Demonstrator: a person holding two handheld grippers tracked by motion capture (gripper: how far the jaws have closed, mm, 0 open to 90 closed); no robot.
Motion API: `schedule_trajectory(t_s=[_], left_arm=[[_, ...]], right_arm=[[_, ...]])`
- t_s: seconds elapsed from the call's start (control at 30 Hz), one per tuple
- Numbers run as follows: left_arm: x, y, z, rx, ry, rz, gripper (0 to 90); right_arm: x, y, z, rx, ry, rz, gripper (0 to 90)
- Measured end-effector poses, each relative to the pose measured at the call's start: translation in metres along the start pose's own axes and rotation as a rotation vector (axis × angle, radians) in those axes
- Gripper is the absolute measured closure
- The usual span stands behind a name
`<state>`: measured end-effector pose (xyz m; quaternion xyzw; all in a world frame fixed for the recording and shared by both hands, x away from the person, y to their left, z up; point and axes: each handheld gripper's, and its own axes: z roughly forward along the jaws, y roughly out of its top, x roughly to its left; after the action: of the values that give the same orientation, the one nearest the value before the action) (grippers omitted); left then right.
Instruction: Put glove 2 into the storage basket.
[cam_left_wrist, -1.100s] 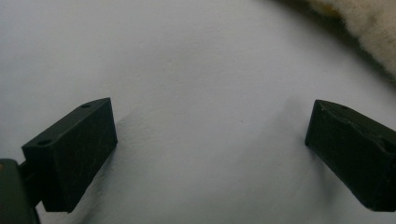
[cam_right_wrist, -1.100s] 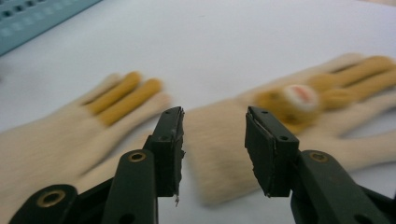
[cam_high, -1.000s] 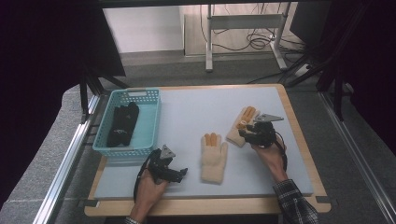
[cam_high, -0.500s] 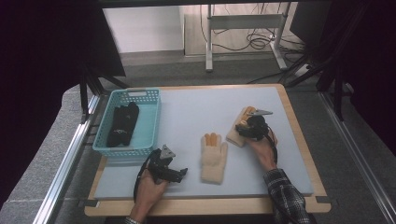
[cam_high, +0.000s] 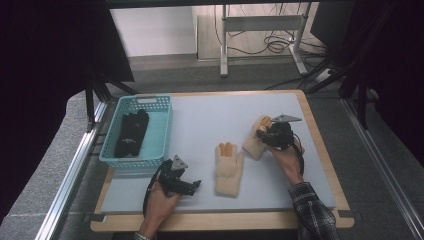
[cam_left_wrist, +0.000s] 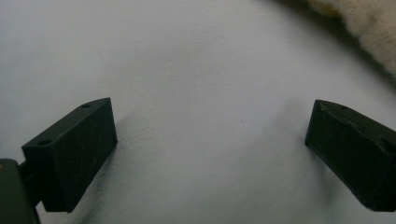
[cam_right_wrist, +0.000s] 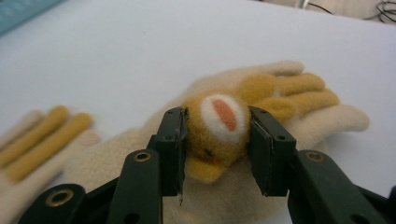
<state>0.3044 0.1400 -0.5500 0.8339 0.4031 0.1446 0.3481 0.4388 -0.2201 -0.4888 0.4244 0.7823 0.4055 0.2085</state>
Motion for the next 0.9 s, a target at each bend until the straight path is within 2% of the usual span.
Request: schedule_trajectory(t_s=[0.17,0.37,0.53,0.67,0.8,0.9], left_arm=[[0.000,0.000,0.000,0.000,0.000,0.000,2.5],[0.000,0.000,0.000,-0.001,0.000,0.001,2.4],[0.000,0.000,0.000,-0.002,0.001,0.000,2.5],[0.000,0.000,0.000,0.000,0.001,0.002,2.5],[0.000,0.000,0.000,-0.001,0.001,0.002,2.5],[0.000,0.000,0.000,-0.001,0.001,0.000,2.4]], right_arm=[[0.013,0.009,-0.022,-0.024,0.072,-0.041,58.2],[0.036,0.014,-0.050,-0.044,0.172,-0.107,58.2],[0.061,0.011,-0.064,-0.028,0.253,-0.162,58.2],[0.082,0.004,-0.063,-0.006,0.311,-0.214,58.2],[0.101,-0.001,-0.053,0.033,0.359,-0.256,58.2],[0.113,-0.004,-0.042,0.067,0.366,-0.290,58.2]])
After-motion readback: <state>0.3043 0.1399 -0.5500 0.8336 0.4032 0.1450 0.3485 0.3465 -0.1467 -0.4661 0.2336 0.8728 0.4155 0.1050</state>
